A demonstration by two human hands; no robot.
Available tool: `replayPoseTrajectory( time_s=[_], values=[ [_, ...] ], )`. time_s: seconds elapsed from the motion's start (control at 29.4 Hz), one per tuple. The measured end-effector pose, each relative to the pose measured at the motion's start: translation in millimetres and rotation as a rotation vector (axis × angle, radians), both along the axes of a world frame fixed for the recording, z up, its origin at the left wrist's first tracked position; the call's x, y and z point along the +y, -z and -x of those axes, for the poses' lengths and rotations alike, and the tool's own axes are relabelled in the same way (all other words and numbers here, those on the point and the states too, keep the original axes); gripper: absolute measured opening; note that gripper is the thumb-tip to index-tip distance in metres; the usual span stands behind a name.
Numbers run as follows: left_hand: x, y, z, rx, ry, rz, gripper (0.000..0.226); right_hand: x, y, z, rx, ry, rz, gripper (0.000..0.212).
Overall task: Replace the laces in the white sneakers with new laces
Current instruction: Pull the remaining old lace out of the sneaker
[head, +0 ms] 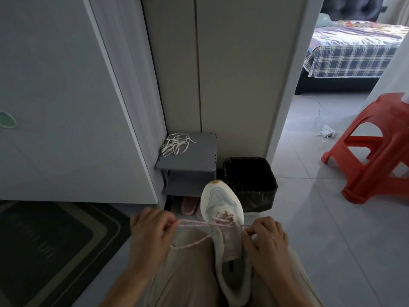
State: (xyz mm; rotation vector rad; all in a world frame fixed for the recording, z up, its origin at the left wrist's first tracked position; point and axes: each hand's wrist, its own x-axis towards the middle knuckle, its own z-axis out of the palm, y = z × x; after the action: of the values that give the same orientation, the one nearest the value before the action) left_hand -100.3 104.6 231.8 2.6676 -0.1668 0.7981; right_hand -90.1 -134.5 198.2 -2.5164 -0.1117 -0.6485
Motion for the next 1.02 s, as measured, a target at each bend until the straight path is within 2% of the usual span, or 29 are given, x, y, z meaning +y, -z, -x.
replayPoseTrajectory(
  time_s=[0.1,0.17,0.24,0.34,0.51,0.61,0.68,0.78,0.88,0.95,1.02],
  values=[
    [9.0,21.3,6.3,0.129,-0.101,0.073,0.014,2.2,0.3,0.3,-0.007,-0.082,0.041,0.019],
    [-14.6,24.7,4.3,0.125,-0.089,0.037,0.022,0.7,1.2,-1.2,0.021,-0.103,0.016,0.012],
    [-45.4,15.7,-0.3,0.058,0.0,-0.035,0.025,0.0,2.4,-1.6,0.066,-0.099,0.004,0.018],
    [-83.4,4.0,-9.6,0.018,0.19,-0.205,0.02,0.4,-1.0,-1.1,0.046,-0.104,0.006,0.011],
    [-105.4,-3.6,-29.2,0.183,0.192,-0.383,0.026,-3.9,-0.8,-1.2,0.038,-0.095,-0.028,0.008],
    [-95.2,-14.2,-21.2,0.136,0.267,-0.315,0.015,-6.8,0.8,-0.5,0.067,-0.06,-0.062,0.01],
    [-70.7,-18.6,-7.9,0.149,0.261,-0.233,0.017,-8.0,-0.3,-1.8,0.08,-0.039,-0.068,0.011],
    [-11.9,-15.4,4.5,0.143,0.097,-0.057,0.016,-6.3,-1.0,-2.8,0.135,-0.049,-0.057,0.014],
    [35.8,-12.4,5.8,0.246,-0.165,0.172,0.031,-3.9,0.0,-3.0,0.16,-0.071,-0.037,0.017],
    [34.8,-11.7,4.2,0.264,-0.242,0.192,0.033,-1.8,-1.5,-2.2,0.176,-0.081,-0.041,0.015],
    [10.3,-7.8,1.7,0.245,-0.212,0.084,0.027,-0.4,-3.9,-1.0,0.176,-0.085,-0.063,0.015]
  ],
)
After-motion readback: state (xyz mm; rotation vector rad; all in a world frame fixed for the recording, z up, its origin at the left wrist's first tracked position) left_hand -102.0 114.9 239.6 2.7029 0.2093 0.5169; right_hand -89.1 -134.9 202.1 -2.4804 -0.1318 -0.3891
